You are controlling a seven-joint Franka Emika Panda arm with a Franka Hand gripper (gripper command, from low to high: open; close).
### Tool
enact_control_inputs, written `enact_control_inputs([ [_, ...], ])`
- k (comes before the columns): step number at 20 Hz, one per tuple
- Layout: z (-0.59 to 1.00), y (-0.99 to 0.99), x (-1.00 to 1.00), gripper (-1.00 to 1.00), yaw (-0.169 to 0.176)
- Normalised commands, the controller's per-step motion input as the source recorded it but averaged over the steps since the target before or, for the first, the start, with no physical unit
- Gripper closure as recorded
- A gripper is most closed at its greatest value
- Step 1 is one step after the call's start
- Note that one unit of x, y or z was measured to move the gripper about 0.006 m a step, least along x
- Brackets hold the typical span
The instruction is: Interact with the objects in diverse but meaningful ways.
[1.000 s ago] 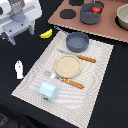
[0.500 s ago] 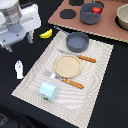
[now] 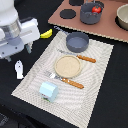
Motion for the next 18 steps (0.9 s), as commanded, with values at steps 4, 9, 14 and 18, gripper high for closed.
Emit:
enact_control_inputs([
  [4, -0.26, -0.47, 0.01, -1.00, -0.042],
  [9, -0.14, -0.27, 0.18, -1.00, -0.046],
  [14, -0.07, -0.08, 0.26, -1.00, -0.049],
  [18, -0.18, -0.04, 0.22, -1.00, -0.049],
])
